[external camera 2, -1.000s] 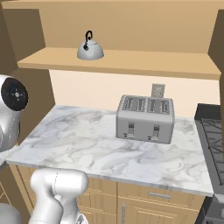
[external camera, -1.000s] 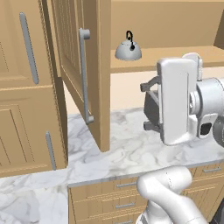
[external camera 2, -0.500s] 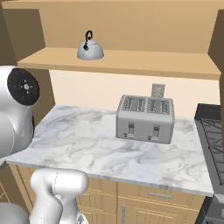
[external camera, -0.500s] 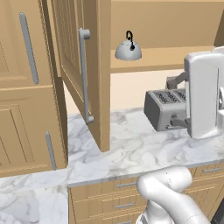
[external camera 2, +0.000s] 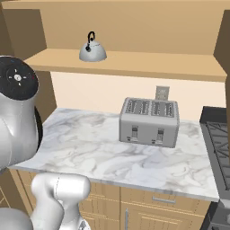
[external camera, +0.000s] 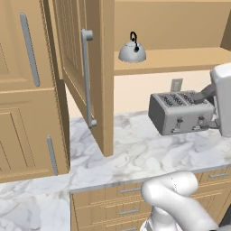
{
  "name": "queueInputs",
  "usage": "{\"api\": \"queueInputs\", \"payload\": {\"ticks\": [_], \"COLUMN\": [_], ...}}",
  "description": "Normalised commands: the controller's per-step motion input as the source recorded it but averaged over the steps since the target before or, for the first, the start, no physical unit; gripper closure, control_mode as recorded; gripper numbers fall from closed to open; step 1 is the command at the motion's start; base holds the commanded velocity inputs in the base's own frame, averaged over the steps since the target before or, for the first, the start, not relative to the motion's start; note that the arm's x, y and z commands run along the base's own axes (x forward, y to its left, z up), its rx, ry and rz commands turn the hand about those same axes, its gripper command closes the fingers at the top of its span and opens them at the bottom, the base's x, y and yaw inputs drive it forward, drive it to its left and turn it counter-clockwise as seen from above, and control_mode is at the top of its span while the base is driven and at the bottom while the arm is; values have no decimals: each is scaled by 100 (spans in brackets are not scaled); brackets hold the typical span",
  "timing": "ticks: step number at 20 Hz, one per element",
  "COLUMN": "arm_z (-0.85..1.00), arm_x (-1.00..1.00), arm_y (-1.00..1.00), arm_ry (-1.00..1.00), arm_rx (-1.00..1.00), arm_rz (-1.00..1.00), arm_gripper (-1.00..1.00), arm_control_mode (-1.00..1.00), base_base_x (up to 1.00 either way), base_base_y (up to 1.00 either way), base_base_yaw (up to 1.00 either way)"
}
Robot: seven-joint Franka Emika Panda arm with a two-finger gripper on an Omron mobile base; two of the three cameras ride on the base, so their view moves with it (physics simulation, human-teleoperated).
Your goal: Open the cabinet, pick the kettle from the cabinet, and place it in the sink.
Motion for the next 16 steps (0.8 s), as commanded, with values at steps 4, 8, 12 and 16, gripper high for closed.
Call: {"api": "queueInputs", "payload": {"ticks": [4, 8, 12, 16], "arm_z": [0, -3, -4, 0], "arm_x": [-1, 1, 4, 0], "arm_y": [-35, -2, -1, -18], "arm_ry": [-33, -23, -25, -27], "arm_rx": [-25, -18, -25, -23], "arm_rz": [0, 0, -3, -7], "arm_gripper": [-100, -100, -100, -100], "arm_control_mode": [-100, -100, -100, -100], "base_base_x": [0, 0, 0, 0], "base_base_y": [0, 0, 0, 0], "base_base_yaw": [0, 0, 0, 0]}}
